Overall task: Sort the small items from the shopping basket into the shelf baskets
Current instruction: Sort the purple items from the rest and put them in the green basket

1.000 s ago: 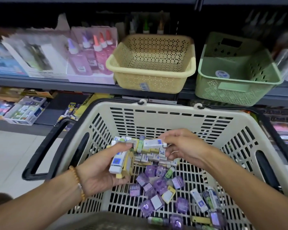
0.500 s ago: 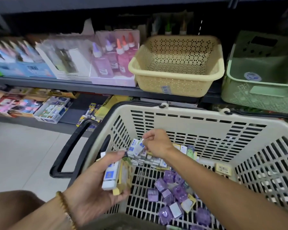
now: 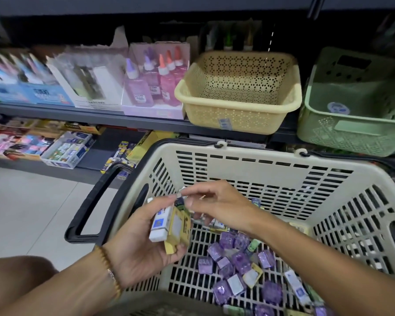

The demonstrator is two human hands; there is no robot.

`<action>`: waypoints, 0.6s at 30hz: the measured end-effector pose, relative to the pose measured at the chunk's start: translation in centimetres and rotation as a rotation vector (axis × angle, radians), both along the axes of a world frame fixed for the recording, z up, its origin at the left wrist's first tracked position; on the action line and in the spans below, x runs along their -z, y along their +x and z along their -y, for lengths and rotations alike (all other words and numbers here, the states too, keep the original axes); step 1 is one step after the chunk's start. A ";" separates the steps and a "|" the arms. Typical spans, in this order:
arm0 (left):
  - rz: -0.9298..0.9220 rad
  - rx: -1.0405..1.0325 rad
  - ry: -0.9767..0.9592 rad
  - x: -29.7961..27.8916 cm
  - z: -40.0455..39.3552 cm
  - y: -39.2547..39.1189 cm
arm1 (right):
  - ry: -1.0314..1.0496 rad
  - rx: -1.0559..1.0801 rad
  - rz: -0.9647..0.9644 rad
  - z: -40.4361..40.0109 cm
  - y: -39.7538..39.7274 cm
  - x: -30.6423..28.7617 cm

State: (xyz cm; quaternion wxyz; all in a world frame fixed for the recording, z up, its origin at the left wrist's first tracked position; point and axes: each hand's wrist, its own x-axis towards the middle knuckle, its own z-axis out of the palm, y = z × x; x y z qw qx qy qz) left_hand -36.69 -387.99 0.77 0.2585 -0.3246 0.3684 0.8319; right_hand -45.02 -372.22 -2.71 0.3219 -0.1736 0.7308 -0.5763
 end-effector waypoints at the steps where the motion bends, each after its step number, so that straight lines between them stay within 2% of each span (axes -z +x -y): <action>1: 0.002 0.020 -0.005 0.1 -0.1 -0.1 | 0.000 0.000 -0.021 0.1 0.4 -0.2; 4: -0.001 0.071 -0.025 0.2 -0.4 0.0 | 0.000 0.088 -0.033 0.3 1.1 0.1; 7: 0.003 0.076 -0.027 0.4 -0.1 0.2 | -0.059 0.256 0.037 -0.3 0.8 1.1; 10: 0.005 0.043 -0.002 0.3 0.3 0.3 | 0.045 0.404 0.079 -0.8 -0.5 2.7; 14: 0.027 -0.012 -0.022 0.1 0.6 0.5 | 0.186 0.416 0.075 0.8 -1.9 5.1; 18: 0.039 -0.068 -0.044 0.0 0.8 0.5 | 0.240 0.373 0.095 2.9 -3.1 6.3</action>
